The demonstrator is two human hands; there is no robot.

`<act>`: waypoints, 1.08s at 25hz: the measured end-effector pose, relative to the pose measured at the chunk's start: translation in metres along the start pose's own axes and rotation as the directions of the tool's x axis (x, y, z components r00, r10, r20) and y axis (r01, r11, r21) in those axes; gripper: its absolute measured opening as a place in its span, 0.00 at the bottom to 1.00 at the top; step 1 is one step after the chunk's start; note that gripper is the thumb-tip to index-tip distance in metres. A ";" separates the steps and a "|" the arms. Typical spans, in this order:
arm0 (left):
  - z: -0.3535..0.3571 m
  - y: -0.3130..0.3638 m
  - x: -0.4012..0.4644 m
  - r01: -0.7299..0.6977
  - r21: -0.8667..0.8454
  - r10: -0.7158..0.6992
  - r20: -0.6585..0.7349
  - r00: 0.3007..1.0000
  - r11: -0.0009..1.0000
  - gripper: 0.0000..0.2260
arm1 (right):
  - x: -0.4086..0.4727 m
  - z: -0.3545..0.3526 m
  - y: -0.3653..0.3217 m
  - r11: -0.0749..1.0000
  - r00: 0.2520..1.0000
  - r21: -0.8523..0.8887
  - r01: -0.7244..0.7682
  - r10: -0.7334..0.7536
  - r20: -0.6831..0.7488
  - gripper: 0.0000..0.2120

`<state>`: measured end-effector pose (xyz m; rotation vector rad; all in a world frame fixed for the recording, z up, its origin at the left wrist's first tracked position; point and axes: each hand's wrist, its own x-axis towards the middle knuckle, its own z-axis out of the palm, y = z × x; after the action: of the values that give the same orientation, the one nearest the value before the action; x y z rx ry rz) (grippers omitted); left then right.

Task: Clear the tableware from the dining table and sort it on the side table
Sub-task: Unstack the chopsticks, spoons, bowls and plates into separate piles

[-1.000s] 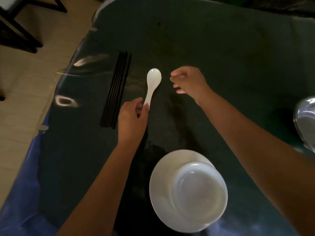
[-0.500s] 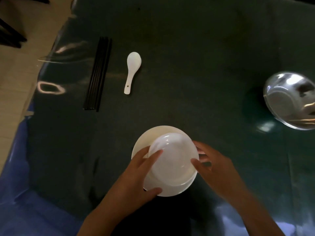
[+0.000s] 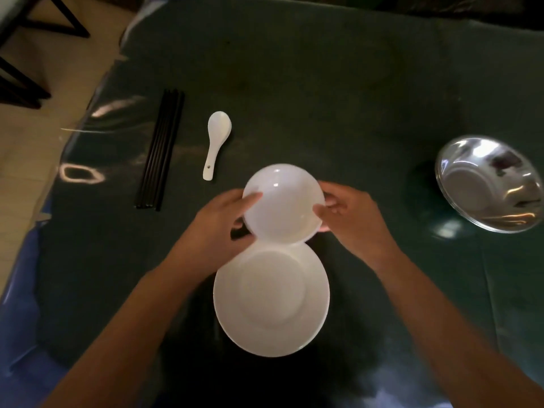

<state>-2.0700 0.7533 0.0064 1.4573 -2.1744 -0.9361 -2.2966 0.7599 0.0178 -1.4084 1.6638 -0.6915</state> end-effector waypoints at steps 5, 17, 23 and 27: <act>-0.007 -0.025 0.072 -0.059 0.124 0.061 -0.007 0.998 0.990 0.28 | 0.078 0.000 -0.001 1.000 0.999 0.024 0.000 0.001 -0.051 0.18; -0.008 -0.033 0.110 0.086 -0.026 -0.085 0.039 0.996 0.996 0.31 | 0.119 0.000 0.011 0.984 0.987 0.085 -0.158 0.160 -0.010 0.18; 0.004 -0.024 0.003 0.425 -0.098 -0.436 -0.200 0.877 0.900 0.22 | -0.012 0.004 0.040 0.723 0.925 -0.687 0.074 -0.307 -0.224 0.24; 0.030 -0.021 -0.062 0.524 -0.004 -0.525 -0.013 0.851 0.851 0.20 | -0.089 0.034 0.054 0.816 0.999 -0.578 -0.026 0.008 -0.034 0.28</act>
<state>-2.0495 0.8143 -0.0262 2.1079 -1.7812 -1.0843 -2.2925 0.8618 -0.0228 -1.7998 2.0094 -0.1830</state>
